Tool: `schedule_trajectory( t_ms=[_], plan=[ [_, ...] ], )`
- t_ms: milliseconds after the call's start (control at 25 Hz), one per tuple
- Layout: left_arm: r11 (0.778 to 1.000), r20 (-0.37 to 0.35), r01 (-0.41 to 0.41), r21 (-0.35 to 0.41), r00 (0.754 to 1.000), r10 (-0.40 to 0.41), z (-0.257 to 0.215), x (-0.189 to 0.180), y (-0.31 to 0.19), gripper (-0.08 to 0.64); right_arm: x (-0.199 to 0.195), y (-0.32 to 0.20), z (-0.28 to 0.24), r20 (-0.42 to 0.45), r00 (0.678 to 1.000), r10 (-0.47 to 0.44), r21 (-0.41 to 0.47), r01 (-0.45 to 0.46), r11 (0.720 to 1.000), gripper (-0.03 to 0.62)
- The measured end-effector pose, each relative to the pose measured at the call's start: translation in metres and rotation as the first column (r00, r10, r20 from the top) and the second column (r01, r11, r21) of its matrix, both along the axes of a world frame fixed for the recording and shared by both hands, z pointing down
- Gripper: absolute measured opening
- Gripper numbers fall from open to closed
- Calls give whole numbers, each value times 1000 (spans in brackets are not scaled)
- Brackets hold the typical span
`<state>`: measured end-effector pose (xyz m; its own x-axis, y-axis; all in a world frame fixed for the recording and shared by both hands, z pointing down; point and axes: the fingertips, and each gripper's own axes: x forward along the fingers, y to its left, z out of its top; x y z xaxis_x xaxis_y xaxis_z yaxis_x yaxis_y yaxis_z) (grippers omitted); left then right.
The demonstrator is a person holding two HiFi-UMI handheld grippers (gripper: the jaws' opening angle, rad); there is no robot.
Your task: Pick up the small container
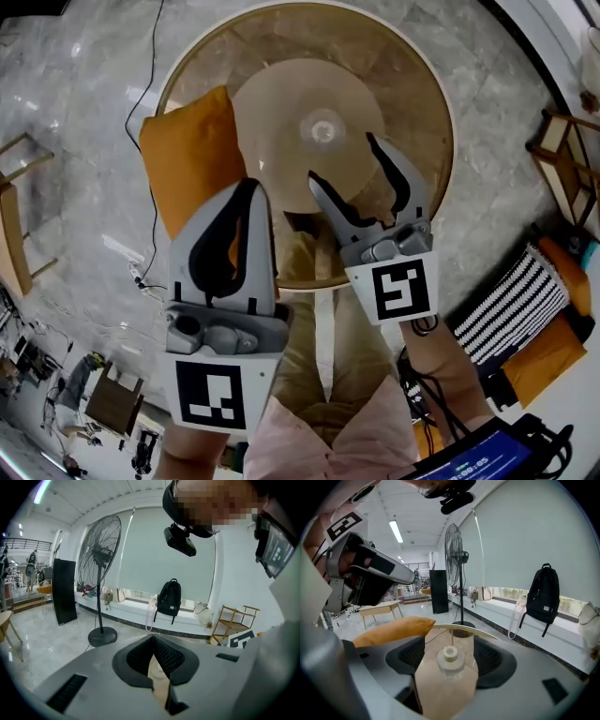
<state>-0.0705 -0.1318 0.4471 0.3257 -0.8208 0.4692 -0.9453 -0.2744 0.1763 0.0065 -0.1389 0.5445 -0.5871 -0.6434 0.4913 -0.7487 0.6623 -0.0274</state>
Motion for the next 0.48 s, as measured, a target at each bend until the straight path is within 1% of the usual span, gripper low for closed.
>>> schedule_trajectory(
  t_ms=[80,200,480],
  plan=[
    [1000,-7,-7,-16,1000,6,11,0,0,12,-3,-3,16,-15,1000,-7,-11,6,1000,349],
    [999,-14,-13,-38,1000,12,27,-2,1,12,-9,-7,39,-48,999,-25,-23,24,999,368],
    [997,-13,-19,-78,1000,18,54,-14,-1,12,-26,-18,75,-86,995,-49,-18,48,999,384]
  ],
)
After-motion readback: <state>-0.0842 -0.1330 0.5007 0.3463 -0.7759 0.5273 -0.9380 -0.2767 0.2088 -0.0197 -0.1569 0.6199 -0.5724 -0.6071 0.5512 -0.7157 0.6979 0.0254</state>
